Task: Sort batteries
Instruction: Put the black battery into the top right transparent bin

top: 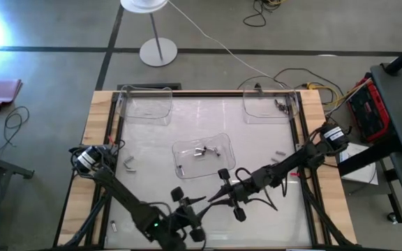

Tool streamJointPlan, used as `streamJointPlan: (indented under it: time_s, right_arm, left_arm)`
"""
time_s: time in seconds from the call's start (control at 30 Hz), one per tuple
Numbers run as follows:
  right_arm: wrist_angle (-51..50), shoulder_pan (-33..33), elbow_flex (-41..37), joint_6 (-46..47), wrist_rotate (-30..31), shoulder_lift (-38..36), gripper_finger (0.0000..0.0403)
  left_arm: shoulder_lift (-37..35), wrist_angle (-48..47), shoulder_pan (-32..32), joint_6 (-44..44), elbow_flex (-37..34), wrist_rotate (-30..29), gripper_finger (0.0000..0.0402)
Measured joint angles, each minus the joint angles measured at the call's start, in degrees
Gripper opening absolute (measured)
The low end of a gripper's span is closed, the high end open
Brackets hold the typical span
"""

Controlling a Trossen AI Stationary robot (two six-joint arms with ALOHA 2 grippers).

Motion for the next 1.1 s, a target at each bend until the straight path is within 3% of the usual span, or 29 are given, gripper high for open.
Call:
streamJointPlan:
  time_s: [0.2,0.4,0.67,0.87,1.1]
  right_arm:
    - [-19.07,-0.43,1.50,-0.08,9.79,-7.09,0.0024]
    - [-40.47,-1.41,2.02,1.66,18.85,-16.10,0.0024]
    - [-81.08,-13.05,9.93,14.33,22.51,-29.24,0.0024]
    - [-101.41,-27.94,14.04,17.62,23.87,-32.37,0.0024]
    - [-108.38,-43.05,13.74,17.49,17.06,-36.47,0.0024]
  left_arm:
    - [-0.14,-9.97,-3.17,-14.57,-0.72,0.30,0.0194]
    - [0.01,-16.67,-5.86,-26.06,-2.07,1.78,0.0203]
    - [0.21,-11.46,-7.28,-40.12,-11.89,1.55,0.0203]
    - [0.21,5.25,-2.45,-29.03,-17.74,5.35,0.0204]
    - [0.21,30.83,4.20,-1.89,-20.95,21.95,0.0204]
